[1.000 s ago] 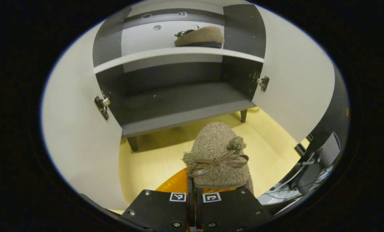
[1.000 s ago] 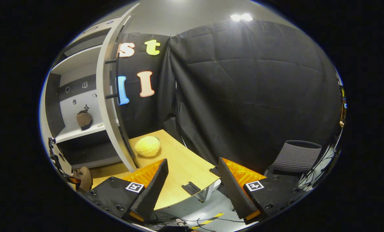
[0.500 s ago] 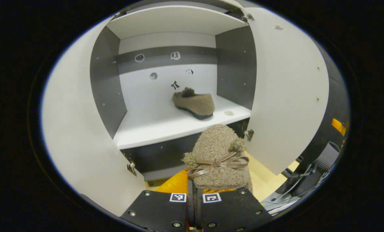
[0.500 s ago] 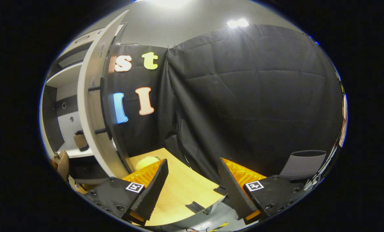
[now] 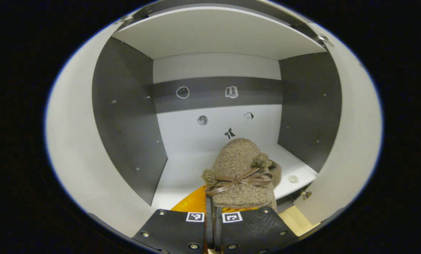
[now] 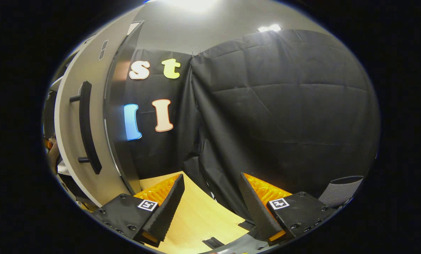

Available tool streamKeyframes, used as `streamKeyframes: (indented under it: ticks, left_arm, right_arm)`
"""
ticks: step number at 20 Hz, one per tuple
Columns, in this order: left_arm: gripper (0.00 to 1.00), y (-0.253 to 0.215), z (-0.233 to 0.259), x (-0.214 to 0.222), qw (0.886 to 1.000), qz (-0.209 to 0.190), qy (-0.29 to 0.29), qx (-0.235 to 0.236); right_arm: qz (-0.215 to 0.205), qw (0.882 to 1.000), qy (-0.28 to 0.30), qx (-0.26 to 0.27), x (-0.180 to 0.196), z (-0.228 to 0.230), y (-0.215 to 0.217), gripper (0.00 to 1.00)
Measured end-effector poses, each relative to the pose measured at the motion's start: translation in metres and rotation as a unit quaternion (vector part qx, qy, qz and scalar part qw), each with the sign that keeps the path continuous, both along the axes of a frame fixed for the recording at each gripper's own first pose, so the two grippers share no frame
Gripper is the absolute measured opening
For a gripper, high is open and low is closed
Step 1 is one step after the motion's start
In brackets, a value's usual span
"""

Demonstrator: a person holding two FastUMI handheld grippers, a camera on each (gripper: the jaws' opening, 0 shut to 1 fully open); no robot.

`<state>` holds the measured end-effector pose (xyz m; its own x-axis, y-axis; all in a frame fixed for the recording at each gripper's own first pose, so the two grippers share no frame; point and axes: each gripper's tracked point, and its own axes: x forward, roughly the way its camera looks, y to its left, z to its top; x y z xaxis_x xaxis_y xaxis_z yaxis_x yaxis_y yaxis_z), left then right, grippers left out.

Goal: Grab one shoe with the right hand and put it into the shoe cabinet, grab the other shoe with the left hand and put it into the shoe cabinet; then close the right door with the right hand and the left door with the left hand.

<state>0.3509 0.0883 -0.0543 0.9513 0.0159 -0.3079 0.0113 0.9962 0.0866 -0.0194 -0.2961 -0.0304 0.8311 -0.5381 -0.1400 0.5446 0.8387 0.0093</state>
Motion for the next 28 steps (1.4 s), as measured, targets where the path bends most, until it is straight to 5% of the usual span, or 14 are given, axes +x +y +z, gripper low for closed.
streamKeyframes:
  ticks: [8, 13, 14, 20, 23, 27, 28]
  left_arm:
    - [0.03, 0.028, -0.008, 0.115, 0.999, 0.039, -0.034, 0.012]
    - [0.03, 0.024, -0.029, 0.153, 0.999, 0.028, -0.015, 0.041]
    - [0.04, 0.020, -0.036, 0.159, 0.999, 0.022, -0.010, 0.039]
    - [0.07, 0.008, -0.065, 0.173, 1.000, 0.007, 0.019, 0.022]
    - [0.17, 0.006, -0.065, 0.169, 0.999, -0.005, 0.020, 0.036]
    - [0.89, 0.020, -0.058, 0.148, 0.997, 0.002, 0.022, 0.074]
    - [0.89, 0.017, -0.056, 0.141, 0.998, -0.005, 0.022, 0.059]
  right_arm:
    - [-0.029, 0.999, -0.022, 0.010, 0.000, 0.008, -0.020, 0.98]
    - [-0.053, 0.998, -0.031, 0.011, -0.019, 0.014, -0.023, 0.98]
    - [-0.058, 0.998, -0.031, 0.010, -0.024, 0.016, -0.024, 0.92]
    - [-0.076, 0.997, -0.022, 0.015, -0.047, 0.012, -0.015, 0.92]
    - [-0.076, 0.997, -0.023, 0.021, -0.051, 0.012, -0.009, 0.92]
    - [-0.070, 0.997, -0.030, 0.018, -0.051, 0.023, -0.006, 0.92]
    - [-0.069, 0.997, -0.034, 0.018, -0.051, 0.024, -0.006, 0.92]
